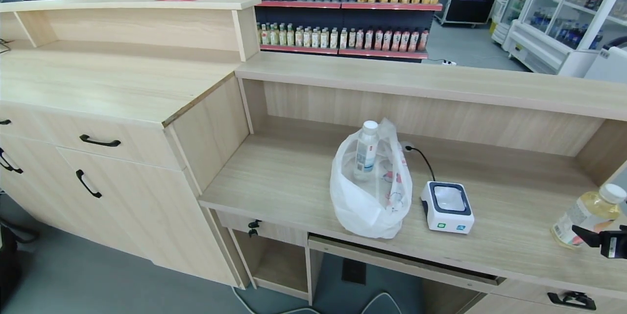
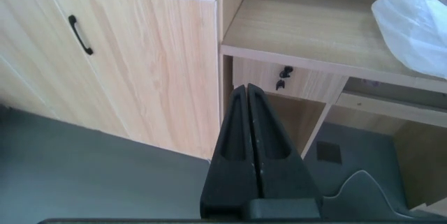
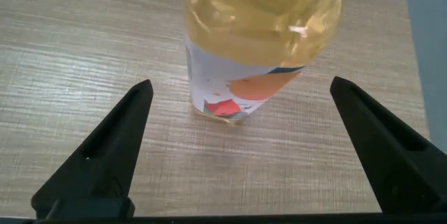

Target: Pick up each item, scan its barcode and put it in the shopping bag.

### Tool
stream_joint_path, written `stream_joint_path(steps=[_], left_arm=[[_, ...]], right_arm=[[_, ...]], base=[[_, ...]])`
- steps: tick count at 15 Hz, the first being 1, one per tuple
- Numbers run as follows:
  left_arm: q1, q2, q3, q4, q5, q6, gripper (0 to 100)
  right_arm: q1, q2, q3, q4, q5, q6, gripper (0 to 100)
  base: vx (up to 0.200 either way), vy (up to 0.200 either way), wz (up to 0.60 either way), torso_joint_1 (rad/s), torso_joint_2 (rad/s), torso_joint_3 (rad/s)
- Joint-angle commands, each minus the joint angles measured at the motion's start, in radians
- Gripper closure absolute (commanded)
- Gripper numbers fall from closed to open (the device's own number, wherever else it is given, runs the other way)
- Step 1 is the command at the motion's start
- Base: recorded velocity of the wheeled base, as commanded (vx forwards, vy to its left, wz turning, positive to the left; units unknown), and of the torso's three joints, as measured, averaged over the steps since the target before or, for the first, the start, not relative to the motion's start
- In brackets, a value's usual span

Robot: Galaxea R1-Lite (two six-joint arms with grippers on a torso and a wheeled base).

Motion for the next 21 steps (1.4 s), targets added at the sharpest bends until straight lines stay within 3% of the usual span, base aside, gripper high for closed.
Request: stream_joint_path(steps=[1, 18, 19, 21], left_arm=[[0.0, 0.0, 0.0, 0.0, 0.0, 0.0, 100], [0.0, 0.0, 0.0, 0.0, 0.0, 0.0, 100], [0.0, 0.0, 0.0, 0.0, 0.0, 0.0, 100], [0.0, 0.0, 0.0, 0.0, 0.0, 0.0, 100]], right_arm=[[0.016, 0.058, -0.035, -0.016, 0.001, 0.001, 0], [0.171, 0.162, -0.211, -0.063, -0.007, 0.011, 0], [0.173, 0.165, -0.214, -0.063, -0.007, 0.011, 100], [0.174, 0.165, -0.224, -0.063, -0.012, 0.006, 100]], base=[[0.0, 0.0, 0.0, 0.0, 0.0, 0.0], [0.0, 0.0, 0.0, 0.0, 0.0, 0.0], [0.0, 0.0, 0.0, 0.0, 0.0, 0.0], [0.0, 0.0, 0.0, 0.0, 0.0, 0.0]])
